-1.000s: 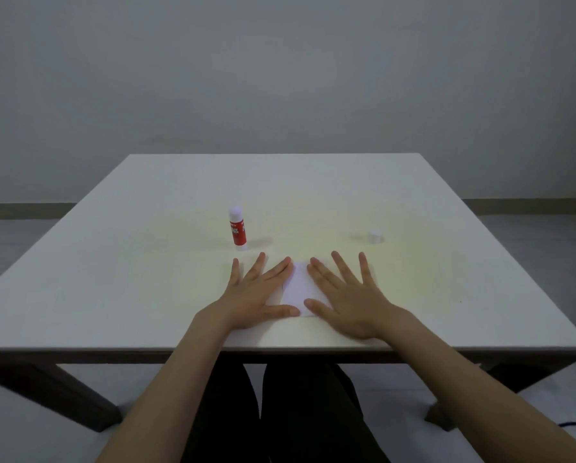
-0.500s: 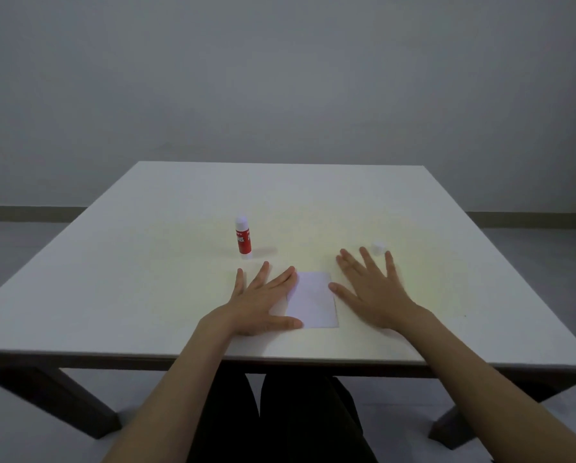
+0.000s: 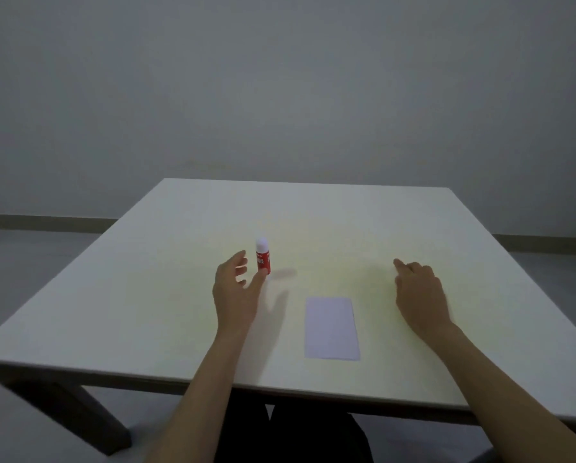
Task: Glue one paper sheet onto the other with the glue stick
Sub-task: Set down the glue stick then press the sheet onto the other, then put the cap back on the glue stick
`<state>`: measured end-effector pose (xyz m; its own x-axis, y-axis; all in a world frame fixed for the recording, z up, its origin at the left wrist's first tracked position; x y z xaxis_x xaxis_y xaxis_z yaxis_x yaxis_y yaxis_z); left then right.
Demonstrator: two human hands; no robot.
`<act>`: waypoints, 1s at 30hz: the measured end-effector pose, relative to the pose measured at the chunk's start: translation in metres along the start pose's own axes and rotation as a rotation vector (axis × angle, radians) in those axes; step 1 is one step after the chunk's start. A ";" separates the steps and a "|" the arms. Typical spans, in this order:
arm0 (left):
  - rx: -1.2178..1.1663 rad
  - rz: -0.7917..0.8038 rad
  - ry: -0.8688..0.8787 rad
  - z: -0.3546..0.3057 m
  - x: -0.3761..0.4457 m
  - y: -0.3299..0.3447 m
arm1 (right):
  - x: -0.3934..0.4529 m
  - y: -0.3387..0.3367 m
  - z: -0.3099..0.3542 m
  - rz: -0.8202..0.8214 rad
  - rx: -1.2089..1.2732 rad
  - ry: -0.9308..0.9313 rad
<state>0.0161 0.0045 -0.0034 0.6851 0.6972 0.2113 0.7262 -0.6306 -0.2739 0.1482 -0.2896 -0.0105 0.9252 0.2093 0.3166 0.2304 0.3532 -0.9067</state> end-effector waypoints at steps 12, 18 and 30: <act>0.175 0.106 0.084 -0.018 0.014 0.027 | -0.008 -0.023 0.024 0.028 0.659 -0.019; 0.199 0.234 0.299 -0.051 -0.001 0.028 | -0.016 -0.046 0.078 0.199 1.185 0.024; -0.181 0.344 0.200 -0.094 -0.022 0.025 | -0.030 -0.032 0.112 0.713 1.486 0.223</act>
<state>0.0250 -0.0587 0.0734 0.8736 0.3673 0.3193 0.4398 -0.8768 -0.1946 0.0799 -0.2052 0.0399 0.7639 0.6198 -0.1798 -0.5778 0.7809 0.2374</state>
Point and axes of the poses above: each hand's wrist, its own x-axis towards the middle knuckle, its own y-axis out of the palm, z = x × y, the point moved 7 cm from there along x, towards the middle knuckle, and after that the axes turned 5 degrees about x, right-handed, at the moved point
